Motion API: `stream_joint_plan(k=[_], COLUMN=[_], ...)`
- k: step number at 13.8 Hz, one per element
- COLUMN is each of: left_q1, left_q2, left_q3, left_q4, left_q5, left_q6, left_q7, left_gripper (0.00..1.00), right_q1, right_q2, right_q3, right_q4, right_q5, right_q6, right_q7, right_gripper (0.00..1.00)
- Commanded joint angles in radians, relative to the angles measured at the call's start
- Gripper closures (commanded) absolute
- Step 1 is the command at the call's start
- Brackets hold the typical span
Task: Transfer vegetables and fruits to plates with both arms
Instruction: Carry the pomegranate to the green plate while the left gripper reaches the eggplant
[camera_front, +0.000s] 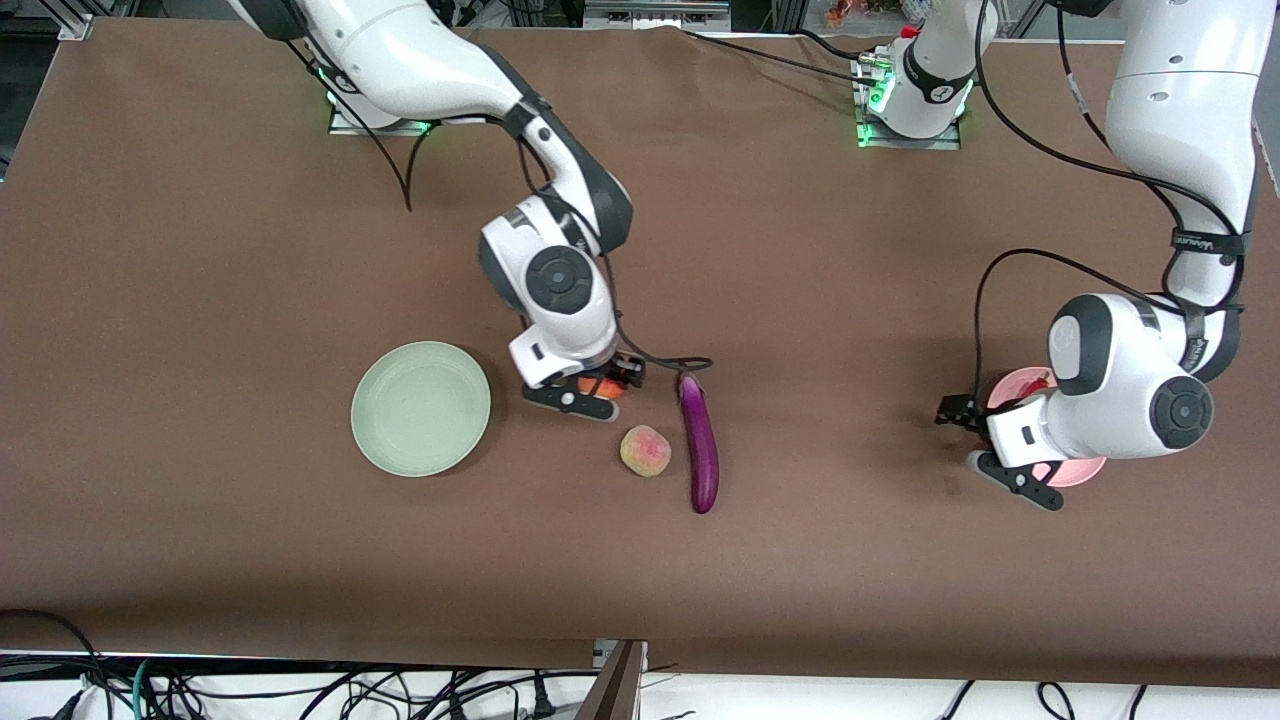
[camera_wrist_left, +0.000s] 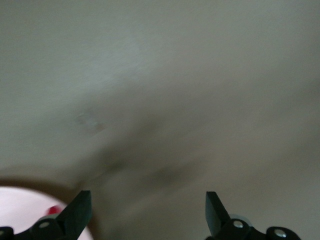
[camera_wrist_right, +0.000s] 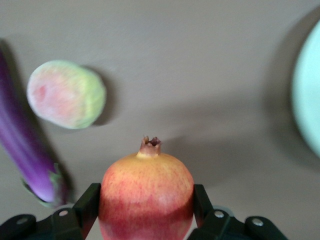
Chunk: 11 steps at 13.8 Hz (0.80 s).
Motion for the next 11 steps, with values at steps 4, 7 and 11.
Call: stream_joint_plan(k=[4, 7, 11], left_q1=[-0.066, -0.139, -0.279], left_q2=[0.055, 0.080, 0.123], left_q3=[-0.054, -0.054, -0.054], left_q4=[0.009, -0.009, -0.009], left_q5=[-0.337, -0.459, -0.480], left_q6=[0.004, 0.185, 0.416], left_q7=[-0.209, -0.228, -0.459], left_gripper=[0.00, 0.00, 0.00], right_q1=[-0.186, -0.200, -0.255], right_q2=[-0.122, -0.121, -0.112], right_q3=[-0.048, -0.157, -0.164], right_q4=[-0.099, -0.183, -0.306], right_q5=[0.005, 0.006, 0.006], right_q6=[-0.191, -0.116, 0.075], right_q7=[-0.501, -0.682, -0.717], right_gripper=[0.64, 0.64, 0.44])
